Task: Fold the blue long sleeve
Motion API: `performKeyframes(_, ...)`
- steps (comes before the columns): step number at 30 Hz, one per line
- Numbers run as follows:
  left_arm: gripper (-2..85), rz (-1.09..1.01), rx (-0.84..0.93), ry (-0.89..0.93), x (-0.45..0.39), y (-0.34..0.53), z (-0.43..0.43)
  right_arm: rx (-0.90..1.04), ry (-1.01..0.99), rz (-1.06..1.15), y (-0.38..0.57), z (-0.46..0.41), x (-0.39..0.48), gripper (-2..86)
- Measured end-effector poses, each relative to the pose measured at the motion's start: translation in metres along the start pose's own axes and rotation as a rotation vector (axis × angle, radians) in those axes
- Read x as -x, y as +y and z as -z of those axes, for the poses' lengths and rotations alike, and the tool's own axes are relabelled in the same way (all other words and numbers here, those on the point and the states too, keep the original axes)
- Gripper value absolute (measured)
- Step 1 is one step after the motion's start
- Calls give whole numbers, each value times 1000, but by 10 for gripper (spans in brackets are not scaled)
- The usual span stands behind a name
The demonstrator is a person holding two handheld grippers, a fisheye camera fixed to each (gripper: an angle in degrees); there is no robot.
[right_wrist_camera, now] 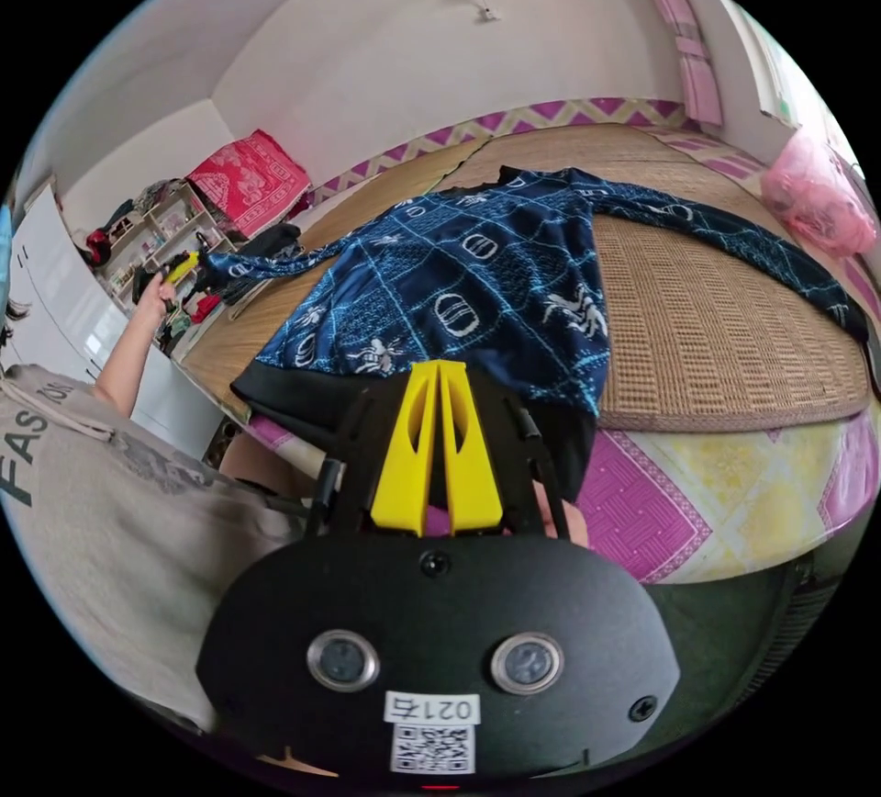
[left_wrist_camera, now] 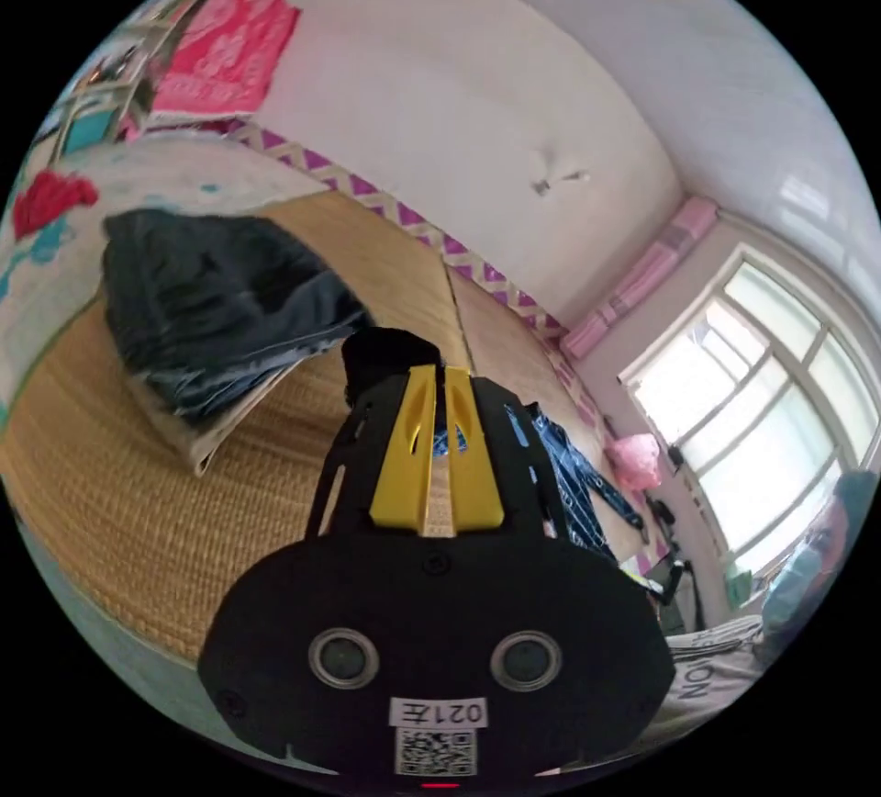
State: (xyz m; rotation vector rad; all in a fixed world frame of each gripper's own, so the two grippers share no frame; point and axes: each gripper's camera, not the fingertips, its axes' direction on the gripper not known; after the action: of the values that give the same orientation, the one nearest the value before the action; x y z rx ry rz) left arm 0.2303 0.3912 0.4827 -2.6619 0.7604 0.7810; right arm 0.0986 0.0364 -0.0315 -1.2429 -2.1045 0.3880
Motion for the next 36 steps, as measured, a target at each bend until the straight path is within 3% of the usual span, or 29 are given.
performKeyframes(10, -9, -478, 256, -39, -335, -133, -252, -36, -95, -35, 39, 0, -69, -10)
performKeyframes(19, -8, -674, 514, 71, -523, -116, -477, -101, -151, -113, 89, 33, -143, -7)
performKeyframes(27, 19, -659, 763, 80, -569, -66, -640, -144, -154, -187, 140, 55, -195, -7)
performKeyframes(29, 50, -564, 800, 182, -556, -62, -664, -145, -146, -179, 147, 60, -202, -7)
performKeyframes(34, 106, -170, 782, 740, -492, -79, -683, -165, -84, -151, 156, 84, -229, -6)
performKeyframes(36, 99, -136, 744, 784, -473, -92, -670, -167, -66, -141, 151, 93, -245, -5)
